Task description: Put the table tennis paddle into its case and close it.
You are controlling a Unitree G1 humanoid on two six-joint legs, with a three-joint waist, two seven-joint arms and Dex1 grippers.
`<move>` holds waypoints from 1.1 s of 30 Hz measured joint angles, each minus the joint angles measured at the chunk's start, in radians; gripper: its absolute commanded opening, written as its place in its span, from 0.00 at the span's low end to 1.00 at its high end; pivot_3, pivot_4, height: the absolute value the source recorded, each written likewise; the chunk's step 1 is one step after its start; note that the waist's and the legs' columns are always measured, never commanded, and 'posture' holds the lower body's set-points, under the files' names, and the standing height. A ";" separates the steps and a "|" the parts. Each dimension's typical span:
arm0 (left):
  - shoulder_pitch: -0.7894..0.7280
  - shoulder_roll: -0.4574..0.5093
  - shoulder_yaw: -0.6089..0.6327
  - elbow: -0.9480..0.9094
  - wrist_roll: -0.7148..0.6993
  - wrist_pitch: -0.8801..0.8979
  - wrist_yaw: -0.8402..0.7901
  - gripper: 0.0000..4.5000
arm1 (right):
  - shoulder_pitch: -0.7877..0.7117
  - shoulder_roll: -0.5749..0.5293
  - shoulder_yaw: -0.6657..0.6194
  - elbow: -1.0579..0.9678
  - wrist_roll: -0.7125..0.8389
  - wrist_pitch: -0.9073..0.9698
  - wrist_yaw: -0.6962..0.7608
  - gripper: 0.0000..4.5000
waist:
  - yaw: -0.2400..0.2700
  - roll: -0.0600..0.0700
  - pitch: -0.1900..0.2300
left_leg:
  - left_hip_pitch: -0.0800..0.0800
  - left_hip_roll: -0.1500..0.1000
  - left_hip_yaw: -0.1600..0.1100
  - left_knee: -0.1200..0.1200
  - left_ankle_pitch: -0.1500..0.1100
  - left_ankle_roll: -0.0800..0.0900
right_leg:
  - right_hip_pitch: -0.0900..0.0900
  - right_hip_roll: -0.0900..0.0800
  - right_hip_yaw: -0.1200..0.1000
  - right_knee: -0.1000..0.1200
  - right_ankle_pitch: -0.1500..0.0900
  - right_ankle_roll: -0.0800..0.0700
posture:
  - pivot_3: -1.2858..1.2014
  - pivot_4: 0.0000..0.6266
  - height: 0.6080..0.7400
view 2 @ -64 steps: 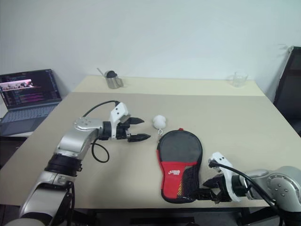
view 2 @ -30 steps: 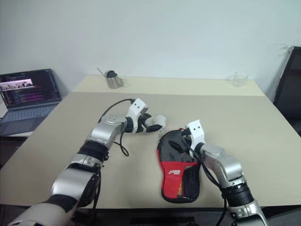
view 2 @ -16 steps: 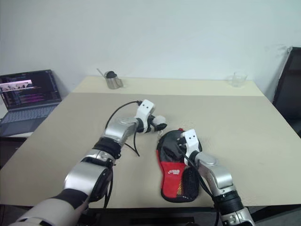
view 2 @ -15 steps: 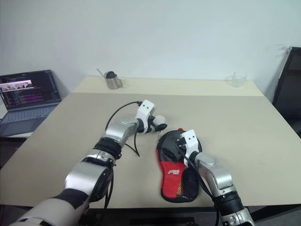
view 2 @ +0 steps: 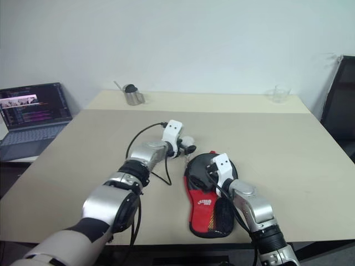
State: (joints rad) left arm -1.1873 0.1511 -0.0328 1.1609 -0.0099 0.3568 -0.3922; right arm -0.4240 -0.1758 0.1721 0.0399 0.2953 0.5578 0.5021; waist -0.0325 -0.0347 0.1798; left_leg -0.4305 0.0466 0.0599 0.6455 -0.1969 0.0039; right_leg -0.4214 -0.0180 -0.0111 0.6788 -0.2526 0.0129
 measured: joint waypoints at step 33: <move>-0.086 -0.114 -0.040 0.162 0.151 -0.172 0.097 0.02 | 0.023 0.009 0.017 -0.048 -0.007 0.043 0.015 1.00 | 0.001 -0.002 -0.001 | 0.000 -0.001 0.000 0.000 0.000 0.000 | 0.001 0.000 -0.001 0.000 0.000 0.000 | 0.52 0.24 1.00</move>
State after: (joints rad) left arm -1.2729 0.0369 -0.0724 1.3234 0.1408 0.1847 -0.2950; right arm -0.4013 -0.1663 0.1890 -0.0085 0.2880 0.6009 0.5174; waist -0.0318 -0.0364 0.1785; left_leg -0.4302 0.0459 0.0597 0.6453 -0.1969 0.0038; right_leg -0.4208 -0.0182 -0.0116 0.6785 -0.2527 0.0129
